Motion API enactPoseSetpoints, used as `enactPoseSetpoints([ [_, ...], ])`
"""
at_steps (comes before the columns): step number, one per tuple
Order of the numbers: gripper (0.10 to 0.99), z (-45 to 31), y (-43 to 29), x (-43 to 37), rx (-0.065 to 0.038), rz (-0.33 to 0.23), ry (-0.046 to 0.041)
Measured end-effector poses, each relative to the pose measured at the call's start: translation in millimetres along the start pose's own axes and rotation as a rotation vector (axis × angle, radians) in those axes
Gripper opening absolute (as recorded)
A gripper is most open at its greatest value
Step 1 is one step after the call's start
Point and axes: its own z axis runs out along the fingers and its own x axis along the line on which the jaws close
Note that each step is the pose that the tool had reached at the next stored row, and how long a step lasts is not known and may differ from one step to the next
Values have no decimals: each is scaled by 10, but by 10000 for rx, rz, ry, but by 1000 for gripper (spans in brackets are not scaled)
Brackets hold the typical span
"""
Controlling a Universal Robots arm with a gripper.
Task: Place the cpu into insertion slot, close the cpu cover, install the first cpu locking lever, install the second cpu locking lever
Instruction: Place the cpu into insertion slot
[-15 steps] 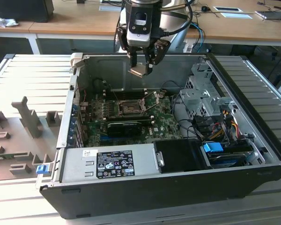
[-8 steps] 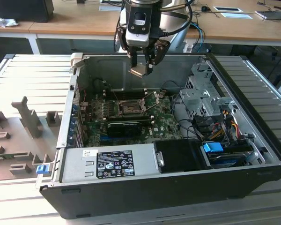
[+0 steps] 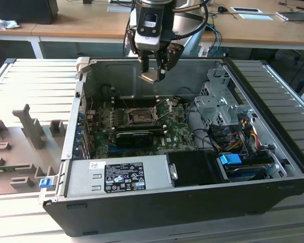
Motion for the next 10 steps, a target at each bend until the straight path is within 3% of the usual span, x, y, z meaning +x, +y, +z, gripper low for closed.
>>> enactPoseSetpoints([
  [10,525,3,0,0,-9,433,-39],
])
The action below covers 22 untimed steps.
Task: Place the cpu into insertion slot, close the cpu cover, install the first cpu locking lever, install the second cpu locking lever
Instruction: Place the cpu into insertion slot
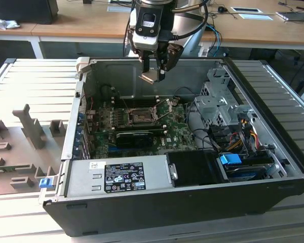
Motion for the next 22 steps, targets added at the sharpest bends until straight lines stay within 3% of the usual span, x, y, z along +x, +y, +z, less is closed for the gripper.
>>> enactPoseSetpoints([
  [22,525,4,0,0,-17,857,-76],
])
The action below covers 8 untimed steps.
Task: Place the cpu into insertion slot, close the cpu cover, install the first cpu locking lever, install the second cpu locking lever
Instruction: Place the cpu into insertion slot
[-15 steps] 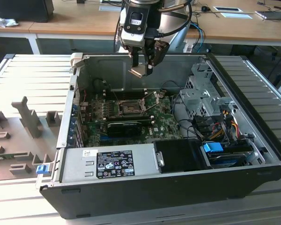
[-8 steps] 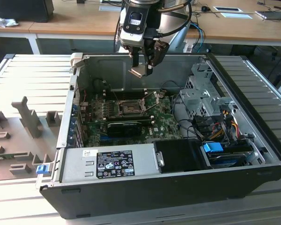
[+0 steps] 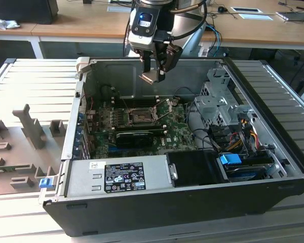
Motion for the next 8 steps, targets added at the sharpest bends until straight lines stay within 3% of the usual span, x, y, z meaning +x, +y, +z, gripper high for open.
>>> enactPoseSetpoints([
  [8,525,6,-1,0,-19,997,-89],
])
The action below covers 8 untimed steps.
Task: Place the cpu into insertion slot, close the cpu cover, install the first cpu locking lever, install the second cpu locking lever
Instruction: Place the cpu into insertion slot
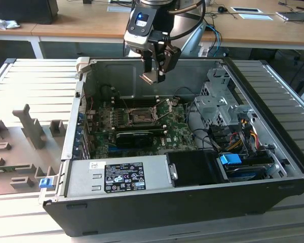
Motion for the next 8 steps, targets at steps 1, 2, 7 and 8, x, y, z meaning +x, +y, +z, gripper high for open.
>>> enactPoseSetpoints([
  [1,525,0,0,0,-1,68,-7],
  [2,525,0,0,0,-2,130,-12],
  [7,525,2,0,0,-9,471,-42],
  [8,525,3,0,0,-11,536,-48],
])
